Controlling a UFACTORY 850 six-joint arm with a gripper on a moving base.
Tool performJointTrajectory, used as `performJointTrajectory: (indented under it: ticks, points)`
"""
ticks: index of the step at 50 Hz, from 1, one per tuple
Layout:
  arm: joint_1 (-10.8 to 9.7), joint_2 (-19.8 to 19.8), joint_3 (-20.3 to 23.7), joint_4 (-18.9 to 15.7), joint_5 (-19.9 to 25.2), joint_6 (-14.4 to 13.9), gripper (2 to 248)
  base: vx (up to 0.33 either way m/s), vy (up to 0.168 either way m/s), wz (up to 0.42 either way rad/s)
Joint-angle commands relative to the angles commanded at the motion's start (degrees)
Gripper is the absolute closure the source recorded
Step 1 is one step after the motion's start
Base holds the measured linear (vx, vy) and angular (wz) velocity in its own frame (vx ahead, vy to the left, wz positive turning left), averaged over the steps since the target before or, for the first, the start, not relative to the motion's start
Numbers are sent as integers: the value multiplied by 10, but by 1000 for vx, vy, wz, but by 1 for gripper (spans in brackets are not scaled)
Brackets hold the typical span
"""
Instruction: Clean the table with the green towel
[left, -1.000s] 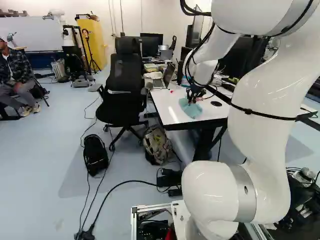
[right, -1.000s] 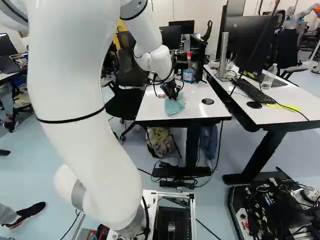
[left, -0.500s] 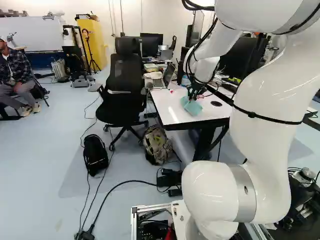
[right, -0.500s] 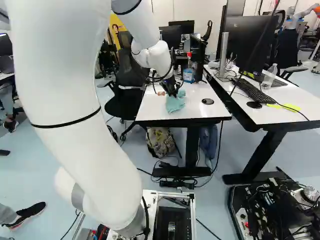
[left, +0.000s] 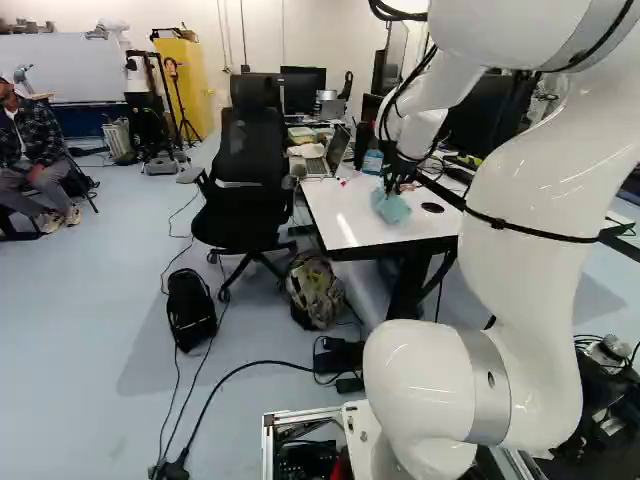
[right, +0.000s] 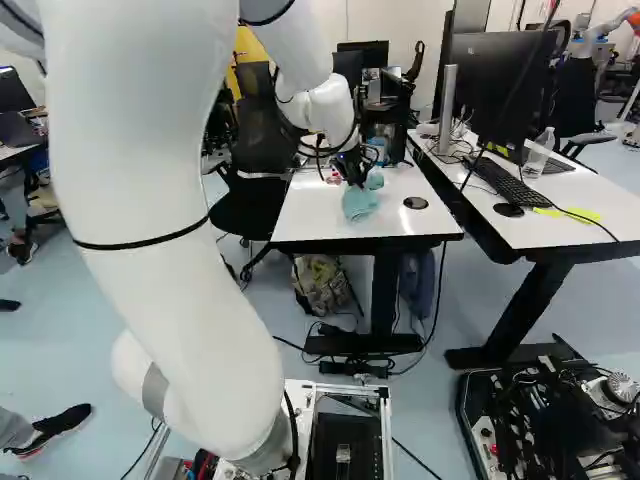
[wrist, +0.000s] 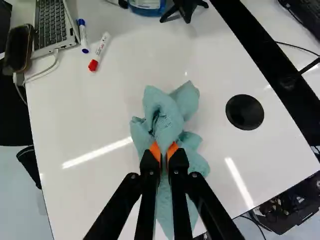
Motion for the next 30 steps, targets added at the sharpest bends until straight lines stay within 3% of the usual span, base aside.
performJointTrajectory:
  ticks: [30]
  points:
    - [-42,-58,-69,0,0,0,214,0,0,0]
